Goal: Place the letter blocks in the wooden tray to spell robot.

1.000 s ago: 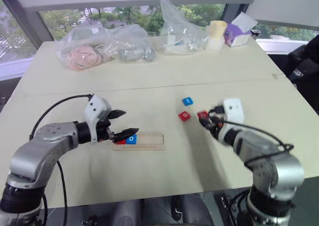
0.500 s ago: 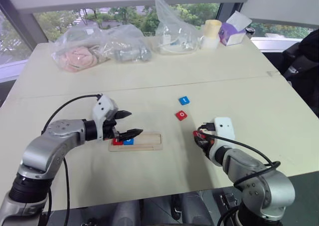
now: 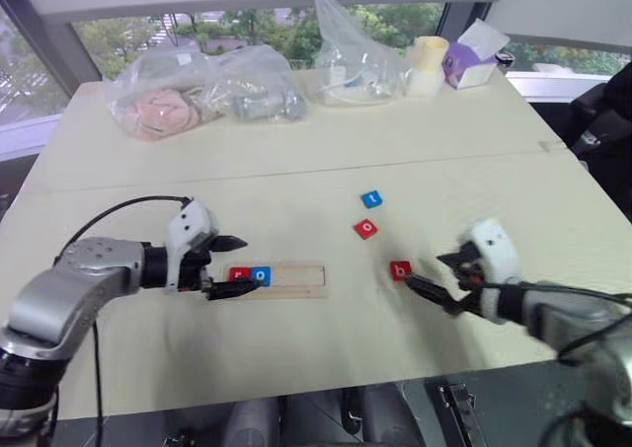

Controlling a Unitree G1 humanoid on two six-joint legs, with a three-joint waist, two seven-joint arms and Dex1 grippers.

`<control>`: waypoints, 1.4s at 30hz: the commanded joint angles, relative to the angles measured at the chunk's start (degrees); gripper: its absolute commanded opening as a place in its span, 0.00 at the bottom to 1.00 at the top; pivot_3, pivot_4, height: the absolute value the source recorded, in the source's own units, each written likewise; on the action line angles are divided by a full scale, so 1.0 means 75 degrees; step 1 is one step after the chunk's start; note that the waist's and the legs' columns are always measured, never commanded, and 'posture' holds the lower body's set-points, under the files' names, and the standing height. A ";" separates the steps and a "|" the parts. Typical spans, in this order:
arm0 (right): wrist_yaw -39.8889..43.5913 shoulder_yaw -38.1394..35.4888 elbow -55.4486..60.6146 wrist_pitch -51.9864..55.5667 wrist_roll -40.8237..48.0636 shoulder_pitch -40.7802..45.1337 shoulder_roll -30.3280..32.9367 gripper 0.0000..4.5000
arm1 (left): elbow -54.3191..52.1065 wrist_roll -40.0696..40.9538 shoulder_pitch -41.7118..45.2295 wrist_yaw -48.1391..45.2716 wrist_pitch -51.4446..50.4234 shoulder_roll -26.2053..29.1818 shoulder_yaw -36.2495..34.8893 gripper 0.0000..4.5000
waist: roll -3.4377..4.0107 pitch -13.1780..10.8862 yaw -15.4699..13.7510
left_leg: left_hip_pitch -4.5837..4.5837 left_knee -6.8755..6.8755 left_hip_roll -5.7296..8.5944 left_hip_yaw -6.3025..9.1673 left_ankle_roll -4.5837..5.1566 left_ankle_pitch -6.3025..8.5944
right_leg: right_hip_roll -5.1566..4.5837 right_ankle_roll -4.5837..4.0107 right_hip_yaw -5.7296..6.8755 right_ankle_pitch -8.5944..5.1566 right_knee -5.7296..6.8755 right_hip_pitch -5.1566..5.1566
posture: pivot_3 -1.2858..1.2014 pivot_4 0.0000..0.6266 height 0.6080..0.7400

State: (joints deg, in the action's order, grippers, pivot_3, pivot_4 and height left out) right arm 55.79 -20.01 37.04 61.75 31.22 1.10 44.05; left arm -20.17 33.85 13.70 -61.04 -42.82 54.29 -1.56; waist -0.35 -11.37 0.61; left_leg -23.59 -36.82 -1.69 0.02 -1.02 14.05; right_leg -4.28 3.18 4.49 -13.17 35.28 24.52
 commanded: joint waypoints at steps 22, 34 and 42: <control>0.2143 0.3264 -0.6315 -0.8568 -0.2874 0.2103 -0.0079 0.47 | -0.1104 -0.0283 -0.1000 -0.0713 0.0897 0.0926 -0.0351 1.00 | -0.0010 -0.0023 0.0002 | 0.0022 -0.0041 -0.0037 -0.0011 -0.0001 -0.0002 | 0.0056 -0.0021 -0.0026 0.0015 0.0052 -0.0001 | 0.52 0.24 1.00; 0.1990 0.3366 -0.5900 -0.8432 -0.3029 0.2168 0.0140 0.12 | -0.0719 -0.0521 -0.1254 -0.0688 0.1149 0.0863 -0.0312 1.00 | -0.0010 -0.0023 -0.0027 | 0.0032 -0.0048 -0.0039 -0.0041 -0.0001 -0.0002 | 0.0067 -0.0023 -0.0078 0.0014 0.0096 0.0020 | 0.52 0.24 1.00; 0.2348 0.3648 -0.6461 -0.9786 -0.3354 0.3075 0.0175 0.64 | -0.0643 -0.0613 -0.1282 -0.0686 0.1212 0.0818 -0.0250 1.00 | -0.0010 -0.0023 0.0001 | 0.0033 -0.0048 -0.0040 -0.0054 -0.0001 -0.0002 | 0.0071 -0.0023 -0.0091 0.0014 0.0102 0.0028 | 0.52 0.24 1.00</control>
State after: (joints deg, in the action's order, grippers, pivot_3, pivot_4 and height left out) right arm 72.27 7.30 -11.80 -9.82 5.12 22.80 45.29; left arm -24.74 29.28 4.13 -66.13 -34.44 60.51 -2.66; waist -0.42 -11.54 0.62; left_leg -23.35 -37.18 -2.00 -0.40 -1.02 14.03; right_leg -3.73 3.01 3.78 -13.06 36.05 24.75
